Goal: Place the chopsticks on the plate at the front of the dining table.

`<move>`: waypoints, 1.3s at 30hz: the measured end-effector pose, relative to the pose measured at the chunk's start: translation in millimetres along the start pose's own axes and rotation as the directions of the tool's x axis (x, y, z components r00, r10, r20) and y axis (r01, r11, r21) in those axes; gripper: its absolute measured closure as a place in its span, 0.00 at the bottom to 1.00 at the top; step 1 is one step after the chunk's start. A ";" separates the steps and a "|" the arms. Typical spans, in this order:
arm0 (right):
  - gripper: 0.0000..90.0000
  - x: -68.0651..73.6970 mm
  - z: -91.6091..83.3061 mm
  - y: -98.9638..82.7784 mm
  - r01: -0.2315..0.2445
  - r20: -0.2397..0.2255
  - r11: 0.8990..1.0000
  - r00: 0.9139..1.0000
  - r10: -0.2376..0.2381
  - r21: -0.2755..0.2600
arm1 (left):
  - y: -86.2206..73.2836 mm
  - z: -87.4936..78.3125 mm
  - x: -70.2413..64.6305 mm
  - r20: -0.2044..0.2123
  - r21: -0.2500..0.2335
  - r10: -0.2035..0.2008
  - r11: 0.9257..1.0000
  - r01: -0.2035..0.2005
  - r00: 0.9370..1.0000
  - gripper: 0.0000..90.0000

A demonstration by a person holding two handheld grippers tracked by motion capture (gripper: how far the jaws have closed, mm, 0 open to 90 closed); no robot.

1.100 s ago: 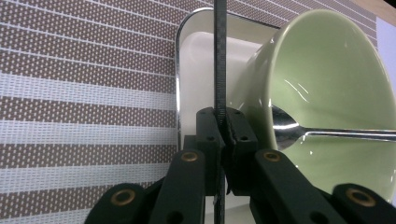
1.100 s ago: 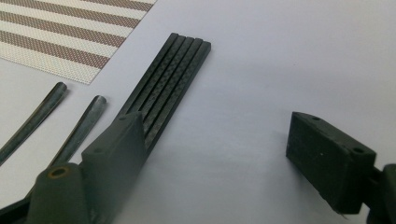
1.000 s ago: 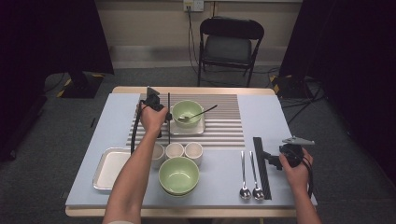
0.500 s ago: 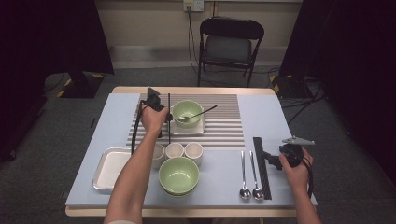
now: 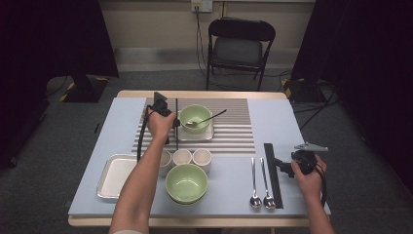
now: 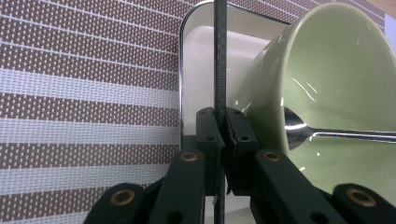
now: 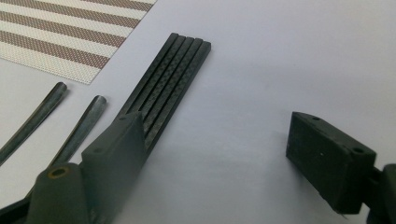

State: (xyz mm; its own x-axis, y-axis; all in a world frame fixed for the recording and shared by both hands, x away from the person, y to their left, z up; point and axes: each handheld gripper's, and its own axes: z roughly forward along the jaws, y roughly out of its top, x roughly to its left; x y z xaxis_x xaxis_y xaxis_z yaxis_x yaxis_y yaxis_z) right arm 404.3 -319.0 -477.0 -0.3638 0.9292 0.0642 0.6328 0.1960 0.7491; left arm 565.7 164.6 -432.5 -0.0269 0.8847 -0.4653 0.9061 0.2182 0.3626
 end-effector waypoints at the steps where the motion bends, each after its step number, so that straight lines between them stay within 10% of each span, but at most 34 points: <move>1: 0.21 -0.1 0.0 0.0 0.000 0.000 1.000 1.000 0.000 0.001 | 0.1 -0.1 -0.1 -0.001 0.001 0.000 1.000 0.000 1.000 0.95; 39: 0.21 0.0 0.0 0.0 0.000 0.000 1.000 1.000 0.000 0.000 | -4.1 -1.6 7.9 0.008 0.033 0.004 0.999 -0.004 1.000 0.93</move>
State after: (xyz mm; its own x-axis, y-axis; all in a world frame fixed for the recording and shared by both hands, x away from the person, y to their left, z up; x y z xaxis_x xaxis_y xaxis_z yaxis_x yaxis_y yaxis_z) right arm 404.2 -319.0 -477.0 -0.3638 0.9293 0.0640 0.6327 0.1961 0.7492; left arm 561.0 171.4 -436.4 -0.0200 0.8825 -0.4699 0.9197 0.2006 0.3376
